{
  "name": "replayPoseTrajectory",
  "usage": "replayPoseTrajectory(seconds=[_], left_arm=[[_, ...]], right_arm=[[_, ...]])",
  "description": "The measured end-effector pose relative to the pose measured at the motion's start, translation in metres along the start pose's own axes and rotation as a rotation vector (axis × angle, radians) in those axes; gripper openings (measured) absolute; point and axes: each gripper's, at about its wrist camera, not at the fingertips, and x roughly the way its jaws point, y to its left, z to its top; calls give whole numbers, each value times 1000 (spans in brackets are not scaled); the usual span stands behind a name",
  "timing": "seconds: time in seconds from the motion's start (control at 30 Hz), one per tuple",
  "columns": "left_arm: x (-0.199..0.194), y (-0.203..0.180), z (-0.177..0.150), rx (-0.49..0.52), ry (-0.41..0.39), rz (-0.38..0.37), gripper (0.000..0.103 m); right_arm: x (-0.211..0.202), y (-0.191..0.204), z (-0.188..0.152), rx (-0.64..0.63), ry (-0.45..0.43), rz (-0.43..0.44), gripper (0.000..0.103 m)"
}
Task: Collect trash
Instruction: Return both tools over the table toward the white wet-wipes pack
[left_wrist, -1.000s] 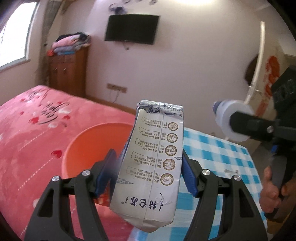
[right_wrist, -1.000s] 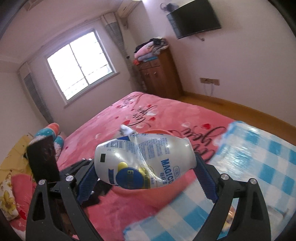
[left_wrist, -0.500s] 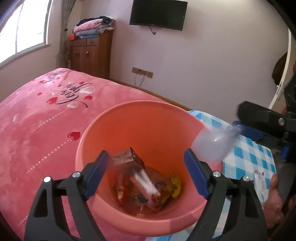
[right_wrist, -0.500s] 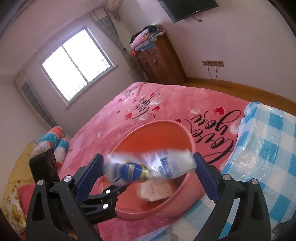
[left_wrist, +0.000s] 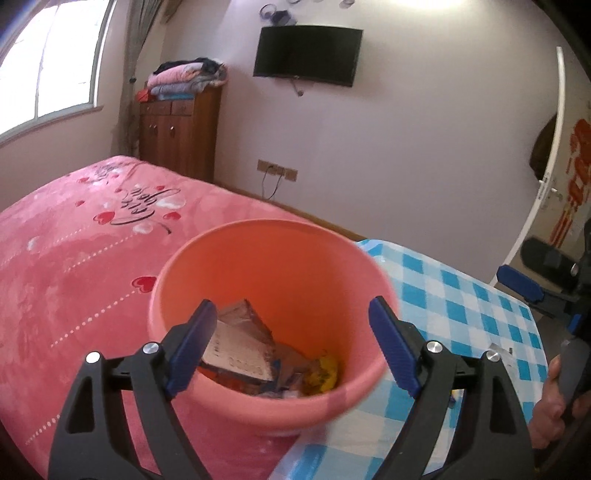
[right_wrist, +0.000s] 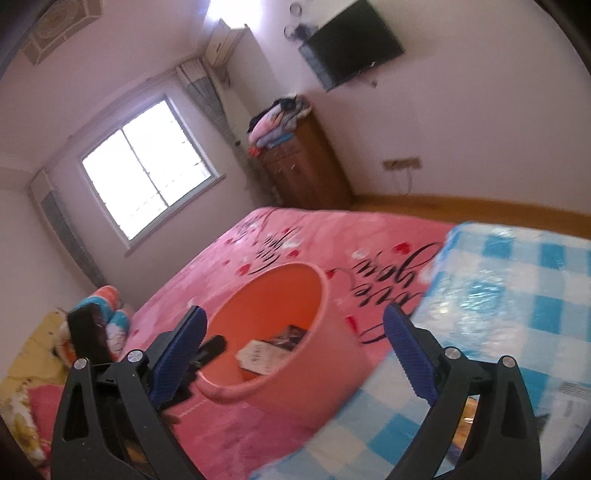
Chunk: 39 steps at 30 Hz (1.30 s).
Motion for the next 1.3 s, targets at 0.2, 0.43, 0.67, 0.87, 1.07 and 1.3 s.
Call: replayPoseTrajectory(seconds=[0.2,0.43,0.67,0.87,1.07,1.3], left_arm=[[-22,-38,-13,105,-48,-26,85],[-32,-76,-27,167,-44,-69,85],[-32,-110,-42,220,-20,-129,85],[-20,-143,-61,273,42,-163,85],[-4,-166,-80,299,112,-186,85],[10,-199,-100,332,192,-249,85]], right_arm=[[-31,-12,-27,-75,-47,-87,95],[-55,-39,-53,-73,-75,-137,95],[-80,-79,-72,2,-95,-176,95],[-102,-108,-76,52,-121,-203,95],[-118,-132,-78,82,-133,-244,95],[-141,-165,-80,90,-160,-337,95]])
